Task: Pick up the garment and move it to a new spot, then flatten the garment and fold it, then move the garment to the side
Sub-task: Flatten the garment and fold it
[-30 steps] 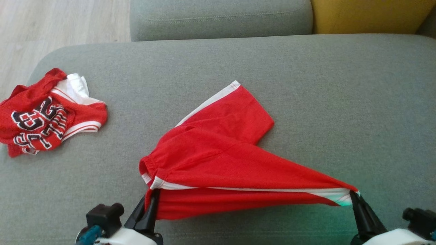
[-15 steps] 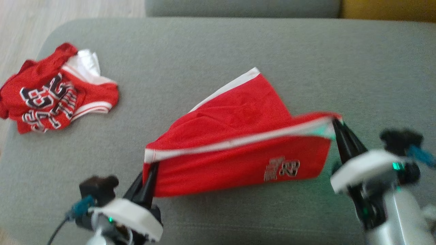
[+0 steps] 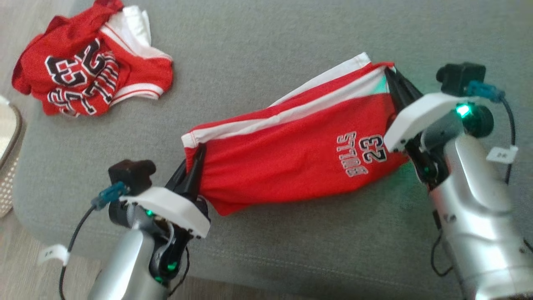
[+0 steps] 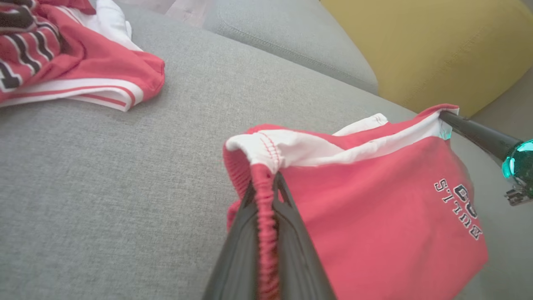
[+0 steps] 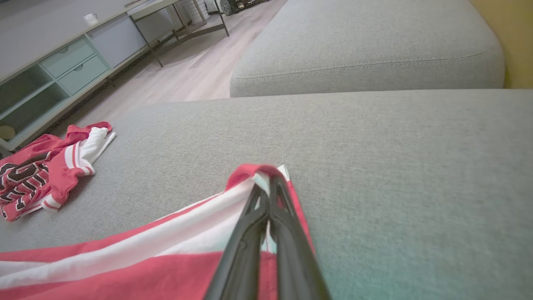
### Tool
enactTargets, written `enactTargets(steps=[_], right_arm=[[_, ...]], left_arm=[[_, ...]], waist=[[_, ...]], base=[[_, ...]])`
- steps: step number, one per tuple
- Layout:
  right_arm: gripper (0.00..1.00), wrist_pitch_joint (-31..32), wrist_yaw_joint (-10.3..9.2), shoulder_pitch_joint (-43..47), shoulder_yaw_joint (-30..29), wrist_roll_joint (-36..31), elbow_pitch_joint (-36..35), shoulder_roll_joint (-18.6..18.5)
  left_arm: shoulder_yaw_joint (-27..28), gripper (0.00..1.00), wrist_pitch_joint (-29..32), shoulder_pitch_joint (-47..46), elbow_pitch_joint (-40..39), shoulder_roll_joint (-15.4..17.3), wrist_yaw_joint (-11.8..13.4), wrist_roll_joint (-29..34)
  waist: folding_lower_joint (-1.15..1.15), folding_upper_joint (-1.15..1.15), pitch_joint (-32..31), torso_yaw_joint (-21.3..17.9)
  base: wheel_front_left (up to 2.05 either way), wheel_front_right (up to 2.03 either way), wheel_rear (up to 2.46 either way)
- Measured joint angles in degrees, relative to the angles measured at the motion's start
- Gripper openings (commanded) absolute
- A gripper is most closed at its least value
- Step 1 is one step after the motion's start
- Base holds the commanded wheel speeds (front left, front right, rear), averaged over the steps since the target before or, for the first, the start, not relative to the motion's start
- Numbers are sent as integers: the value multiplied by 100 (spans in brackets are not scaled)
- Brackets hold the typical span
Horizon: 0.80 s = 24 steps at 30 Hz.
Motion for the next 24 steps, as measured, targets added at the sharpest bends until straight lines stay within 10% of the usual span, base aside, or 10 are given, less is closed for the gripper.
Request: enactTargets(steps=[8,9,10,11,19,24], right_arm=[[0,-693,0,-869,505,163,1103,-36],[34,-775,0,-946,552,191,1209,-36],[100,-849,0,-1015,599,224,1318,-36],[100,-940,0,-1063,653,238,1399,-36],[100,-1522,0,-1103,1099,459,1568,-32],[100,-2116,0,-901,1218,390,1154,-105]], left_arm=[[-94,0,-324,-537,851,-104,-104,-120],[-108,10,-359,-588,945,-114,-105,-136],[-129,45,-401,-632,1028,-122,-115,-136],[-143,97,-448,-672,1098,-129,-123,-136],[-100,100,-806,-725,1340,-146,-127,-201],[64,100,-1138,-546,1045,38,346,187]], waist=[[1,0,378,120],[1,0,402,116],[1,0,415,109],[1,0,420,99],[0,0,303,1],[0,0,83,-151]], base=[[0,0,0],[0,0,0],[0,0,0],[0,0,0],[0,0,0],[0,0,0]])
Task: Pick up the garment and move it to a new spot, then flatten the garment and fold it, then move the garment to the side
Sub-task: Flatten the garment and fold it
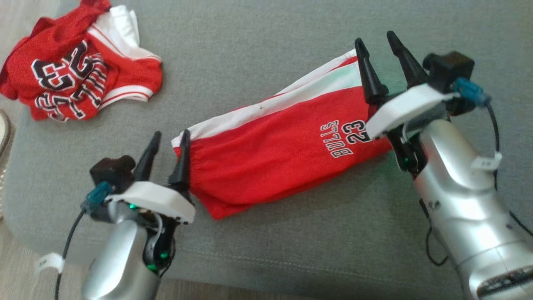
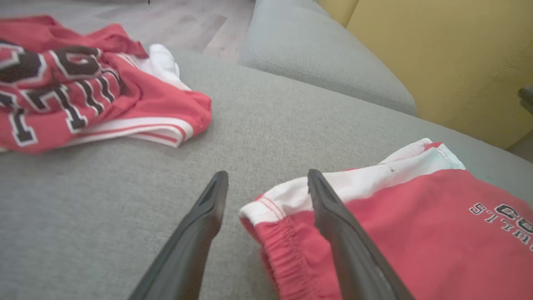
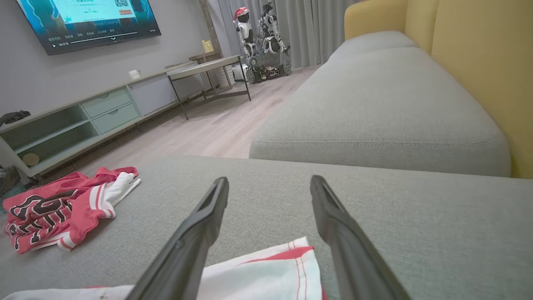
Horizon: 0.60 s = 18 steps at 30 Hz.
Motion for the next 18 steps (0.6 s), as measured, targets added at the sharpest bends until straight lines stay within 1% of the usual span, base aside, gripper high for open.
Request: enactTargets(steps=[3,8,10,15,18], right_arm=[[100,-100,0,350,-134,-192,-326,-31],[100,-141,0,1091,-559,-543,-948,-43],[100,-97,0,1432,-744,-682,-1268,-27],[100,318,0,2348,-1126,-975,-2097,84],[100,552,0,2828,-1310,-1087,-2560,140]], left_arm=[[96,100,-37,204,-310,125,270,298],[155,100,-66,537,-932,260,553,675],[155,100,-67,636,-1131,319,600,776],[154,100,-67,963,-1492,450,723,916],[120,100,-56,1190,-1586,480,727,950]], waist=[[0,0,-120,-93],[0,0,-355,-208],[0,0,-449,-242],[0,0,-676,-340],[0,0,-786,-396]], base=[[0,0,0],[0,0,0],[0,0,0],[0,0,0],[0,0,0]])
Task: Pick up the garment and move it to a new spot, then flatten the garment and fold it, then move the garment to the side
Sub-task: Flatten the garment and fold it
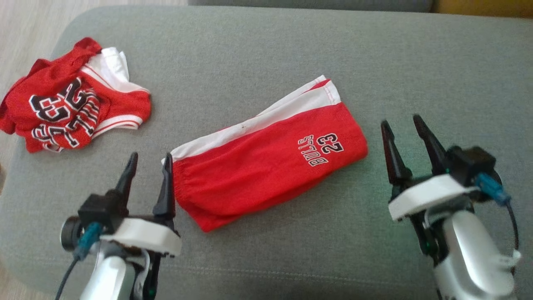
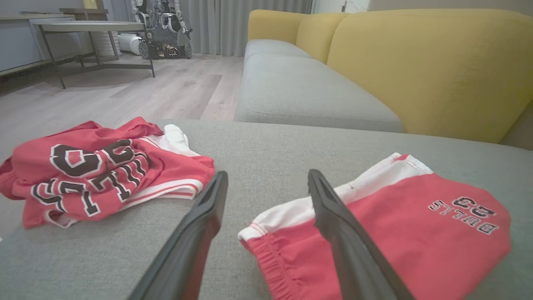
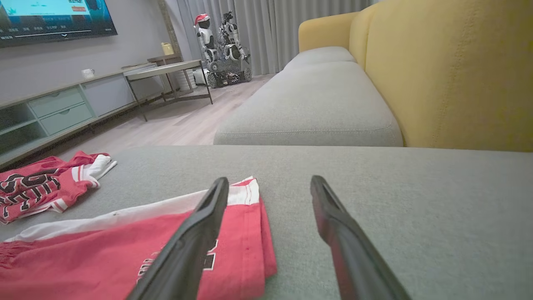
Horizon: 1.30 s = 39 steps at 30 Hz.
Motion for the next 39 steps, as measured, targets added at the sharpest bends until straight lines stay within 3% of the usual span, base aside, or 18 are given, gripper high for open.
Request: enactTargets(steps=[9,22,27,39], right_arm=[[100,454,0,639,-232,-165,-864,141],[100,750,0,757,-292,-218,-1085,197],[100,878,0,546,-326,-279,-580,198],[100,1101,0,-922,-263,-355,1343,176]], left_arm=[[-42,100,134,220,-77,56,94,-2],[-74,100,175,211,-104,86,119,-18],[-158,100,172,57,-112,78,89,-18],[-238,100,41,-471,-1,-82,-64,-18]], waist=[[0,0,-115,-71],[0,0,-32,-24],[0,0,147,81],[0,0,718,454]], base=[[0,0,0],[0,0,0],[0,0,0],[0,0,0]])
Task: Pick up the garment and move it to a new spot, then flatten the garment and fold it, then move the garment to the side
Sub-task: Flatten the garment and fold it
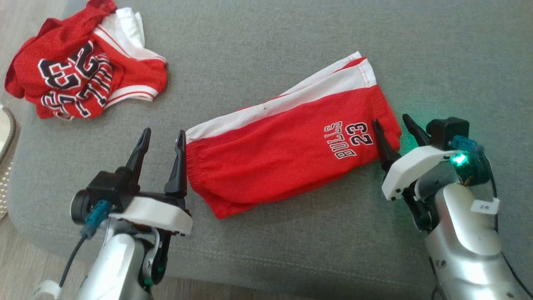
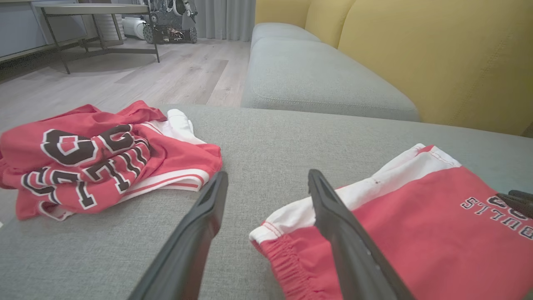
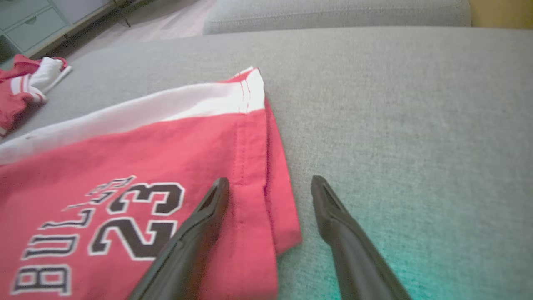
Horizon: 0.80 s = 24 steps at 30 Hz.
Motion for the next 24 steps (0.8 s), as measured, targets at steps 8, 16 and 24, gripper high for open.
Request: enactTargets(steps=[8,16,24], right_arm=[[47,202,0,-455,-160,-55,533,1],[0,141,0,-298,-47,264,509,0],[0,-12,0,351,-47,647,78,9]], left_arm=[[22,100,-51,-153,44,-45,-4,2],[80,100,-52,-152,127,-48,-66,14],[124,100,-52,-131,109,-34,-65,68]], waist=[[0,0,154,29],[0,0,81,-100],[0,0,-76,-330]], base=[[0,0,0],[0,0,0],[0,0,0]])
